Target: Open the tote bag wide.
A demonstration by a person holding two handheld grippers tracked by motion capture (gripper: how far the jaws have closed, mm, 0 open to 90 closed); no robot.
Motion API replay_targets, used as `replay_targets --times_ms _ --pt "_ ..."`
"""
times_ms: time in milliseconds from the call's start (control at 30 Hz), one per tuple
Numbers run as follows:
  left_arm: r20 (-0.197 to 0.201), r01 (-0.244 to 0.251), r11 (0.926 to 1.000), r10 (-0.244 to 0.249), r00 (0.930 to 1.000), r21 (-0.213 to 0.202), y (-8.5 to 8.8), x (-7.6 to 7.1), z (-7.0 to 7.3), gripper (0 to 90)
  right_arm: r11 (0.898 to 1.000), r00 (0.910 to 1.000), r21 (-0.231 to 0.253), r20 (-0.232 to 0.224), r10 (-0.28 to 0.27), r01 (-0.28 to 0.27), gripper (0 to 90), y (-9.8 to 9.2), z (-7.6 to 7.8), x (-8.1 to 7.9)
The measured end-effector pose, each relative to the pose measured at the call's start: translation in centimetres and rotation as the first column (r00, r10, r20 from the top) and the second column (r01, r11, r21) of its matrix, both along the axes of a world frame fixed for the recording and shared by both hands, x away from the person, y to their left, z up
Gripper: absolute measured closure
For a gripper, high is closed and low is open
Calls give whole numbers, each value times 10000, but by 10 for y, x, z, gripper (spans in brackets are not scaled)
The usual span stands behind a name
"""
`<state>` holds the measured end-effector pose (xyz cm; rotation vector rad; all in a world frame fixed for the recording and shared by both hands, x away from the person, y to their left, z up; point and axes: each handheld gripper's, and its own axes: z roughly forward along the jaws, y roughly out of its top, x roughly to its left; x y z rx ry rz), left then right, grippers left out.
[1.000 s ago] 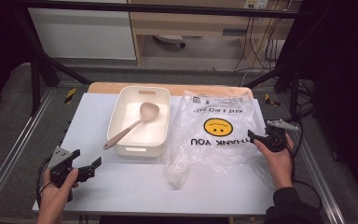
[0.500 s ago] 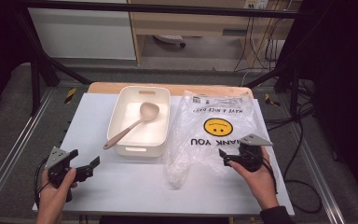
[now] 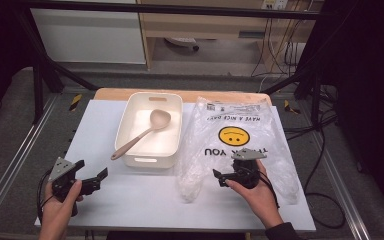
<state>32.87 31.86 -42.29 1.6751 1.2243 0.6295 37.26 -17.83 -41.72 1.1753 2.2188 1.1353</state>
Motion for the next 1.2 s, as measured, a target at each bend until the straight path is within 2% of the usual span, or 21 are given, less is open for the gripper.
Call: replay_targets --times_ms 67,367,533,733,1000,1200 --pt "-17 -14 10000 14 10000 -28 1 0 0 62 9999 9999 120 -92 121 -120 81 6 -1 1" --pt "24 125 9999 -125 9999 119 -2 0 1 62 9966 9967 -173 -106 802 -804 78 29 -5 -2" --pt "-33 8 10000 -8 10000 69 0 0 0 62 9953 9951 -38 -162 972 -973 81 39 -5 -3" --pt "21 60 9999 -60 10000 113 -1 -1 1 62 9902 9904 -221 -178 1372 -1376 92 52 -7 -7" --pt "-44 2 10000 -1 10000 90 0 -1 0 63 9859 9860 -230 -233 1654 -1659 108 61 -9 -8" --pt "-67 97 9998 -96 9999 159 -2 0 0 62 9822 9825 -300 -260 1846 -1854 84 67 -10 -10"
